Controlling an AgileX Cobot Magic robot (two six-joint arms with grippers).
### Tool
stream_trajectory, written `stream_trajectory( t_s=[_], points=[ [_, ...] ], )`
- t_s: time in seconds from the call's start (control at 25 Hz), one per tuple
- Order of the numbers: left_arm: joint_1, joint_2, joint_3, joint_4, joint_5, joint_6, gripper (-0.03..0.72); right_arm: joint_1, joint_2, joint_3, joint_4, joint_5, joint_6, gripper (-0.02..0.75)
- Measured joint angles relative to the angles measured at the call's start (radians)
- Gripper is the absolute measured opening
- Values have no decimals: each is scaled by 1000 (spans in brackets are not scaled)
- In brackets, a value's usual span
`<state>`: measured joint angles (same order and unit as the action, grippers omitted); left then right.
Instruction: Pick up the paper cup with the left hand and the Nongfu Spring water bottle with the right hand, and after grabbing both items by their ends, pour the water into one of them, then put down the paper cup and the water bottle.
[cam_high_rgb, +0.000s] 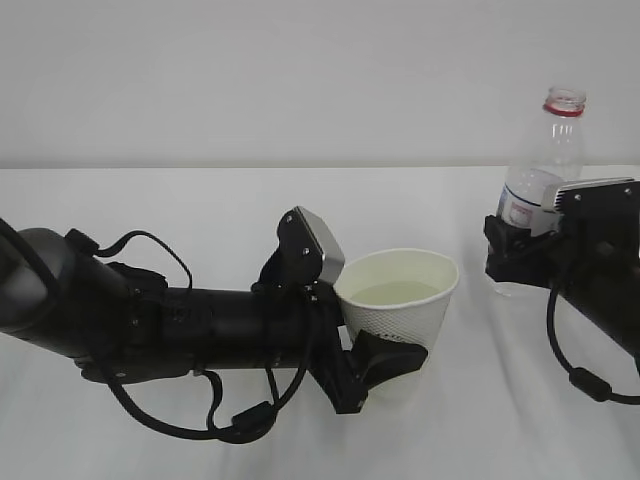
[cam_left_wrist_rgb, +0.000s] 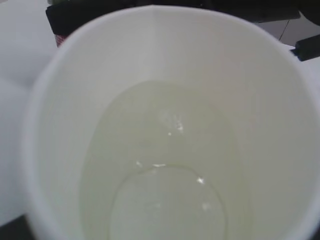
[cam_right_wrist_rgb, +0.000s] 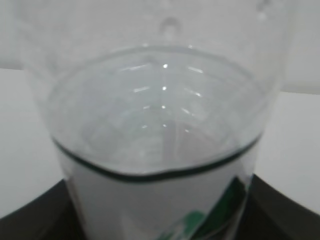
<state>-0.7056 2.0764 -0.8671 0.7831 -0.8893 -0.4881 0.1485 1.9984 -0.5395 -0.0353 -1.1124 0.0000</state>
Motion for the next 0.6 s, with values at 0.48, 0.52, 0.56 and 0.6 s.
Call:
stream_trajectory(
  t_s=[0.48,0.52,0.56,0.6],
  points=[
    [0,0,0,-2,0,0,492,0,47,-30,8,-2,0,514],
    [0,0,0,-2,0,0,492,0,52,-30,12,-2,0,514],
    [0,0,0,-2,0,0,492,0,59,-30,12,-3,0,514],
    [0,0,0,-2,0,0,492,0,63,-32,14,-9,0,514]
  ],
)
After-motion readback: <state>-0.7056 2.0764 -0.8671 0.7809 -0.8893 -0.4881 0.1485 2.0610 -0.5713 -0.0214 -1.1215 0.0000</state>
